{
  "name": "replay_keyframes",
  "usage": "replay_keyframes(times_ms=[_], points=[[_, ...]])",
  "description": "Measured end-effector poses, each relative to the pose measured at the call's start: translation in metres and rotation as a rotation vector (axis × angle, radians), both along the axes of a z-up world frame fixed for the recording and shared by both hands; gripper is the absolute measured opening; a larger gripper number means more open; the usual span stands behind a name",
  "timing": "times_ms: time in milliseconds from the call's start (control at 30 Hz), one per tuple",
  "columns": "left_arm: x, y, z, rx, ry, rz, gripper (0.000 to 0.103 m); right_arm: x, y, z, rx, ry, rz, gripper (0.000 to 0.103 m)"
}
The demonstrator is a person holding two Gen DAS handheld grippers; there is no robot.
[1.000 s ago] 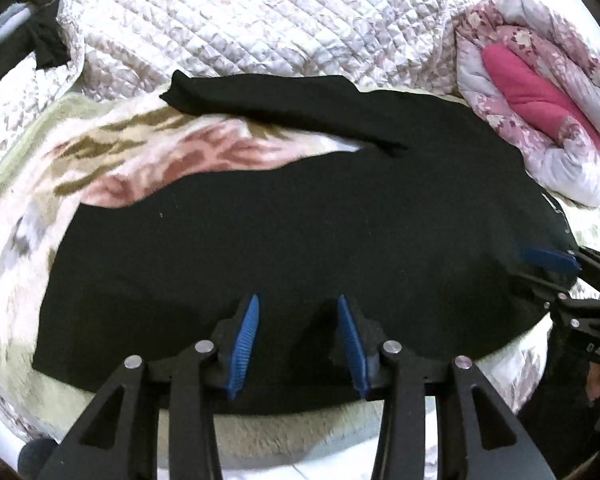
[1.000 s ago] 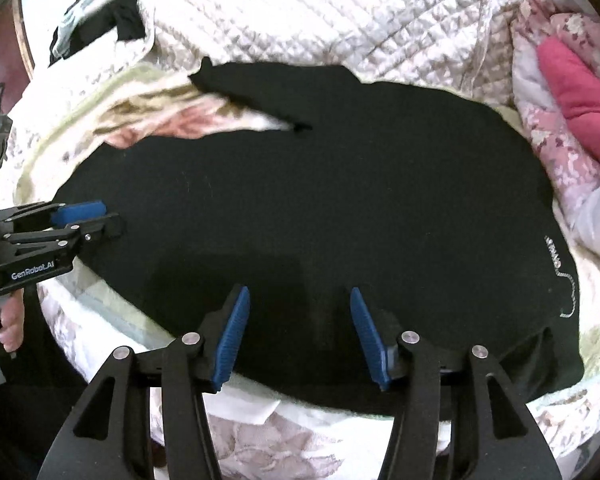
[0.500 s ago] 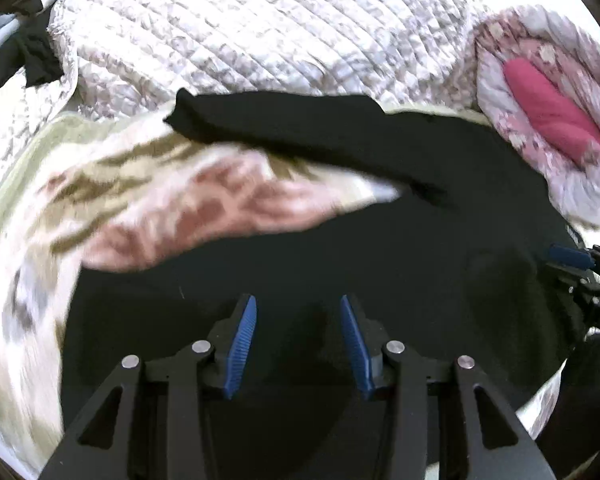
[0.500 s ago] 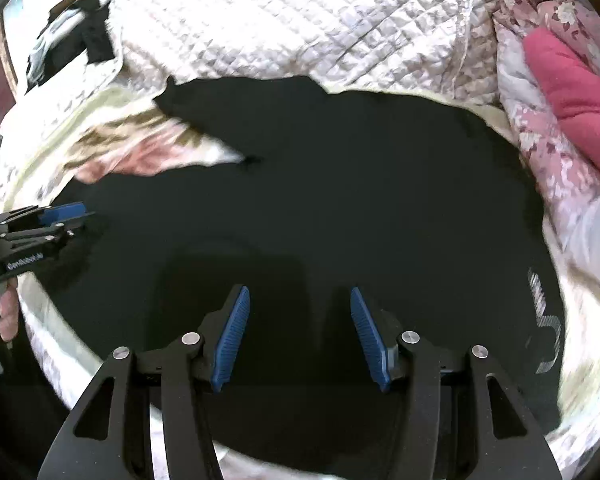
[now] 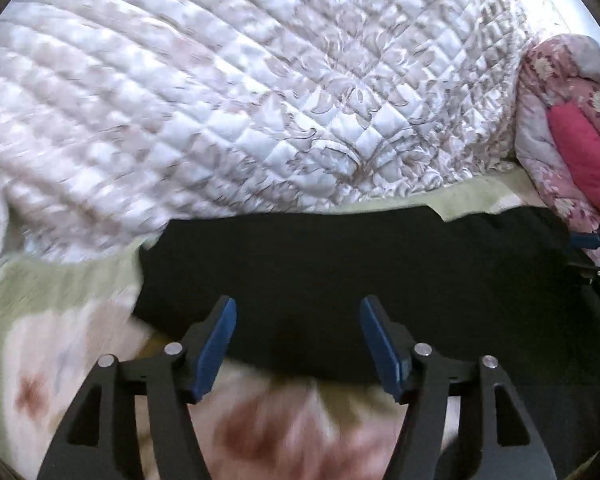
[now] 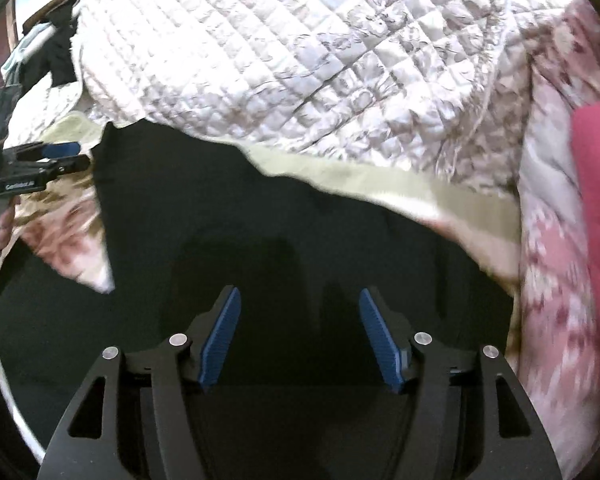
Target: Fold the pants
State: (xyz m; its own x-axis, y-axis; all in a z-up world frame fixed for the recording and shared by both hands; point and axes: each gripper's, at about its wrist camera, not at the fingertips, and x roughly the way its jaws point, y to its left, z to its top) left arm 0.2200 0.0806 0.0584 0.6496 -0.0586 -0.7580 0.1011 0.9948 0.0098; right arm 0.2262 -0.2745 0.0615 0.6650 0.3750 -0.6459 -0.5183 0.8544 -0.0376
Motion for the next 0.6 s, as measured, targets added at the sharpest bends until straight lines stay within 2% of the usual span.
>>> replay_keyframes(times_ms=[133,267,333,400,433,467,500,533,567,600], points=[[0.05,-0.009,-0.025,0.023,0.039,-0.01,0.069,0.049,-0.003,0.001,-0.003,0.023,-0.019,0.064],[0.077,-0.018,-0.048,0.037,0.08,0.001,0.069,0.09,-0.002,-0.009,-0.001,0.09,-0.038,0.064],[0.078,-0.025,-0.057,0.086,0.073,0.0,0.069,0.103,0.001,-0.018,-0.018,0.123,-0.053,0.064],[0.074,-0.034,-0.061,0.147,0.049,-0.006,0.064,0.1,0.009,-0.019,-0.067,0.092,-0.055,0.061],[0.071,-0.038,-0.062,0.174,0.042,0.001,0.05,0.098,0.014,-0.02,-0.106,0.071,-0.063,0.041],[0.07,-0.04,-0.062,0.204,0.036,0.011,0.032,0.095,0.017,-0.019,-0.142,0.047,-0.073,0.033],[0.068,-0.043,-0.061,0.234,0.029,0.02,0.025,0.094,0.017,-0.016,-0.135,0.048,-0.068,0.02],[0.066,-0.045,-0.059,0.24,0.025,0.019,0.01,0.093,0.016,-0.013,-0.12,0.055,-0.065,0.012],[0.063,-0.047,-0.056,0.243,0.021,0.019,0.005,0.09,0.014,-0.008,-0.11,0.052,-0.066,0.011],[0.059,-0.048,-0.052,0.242,0.016,0.019,0.004,0.086,0.013,-0.002,-0.106,0.037,-0.065,0.011]])
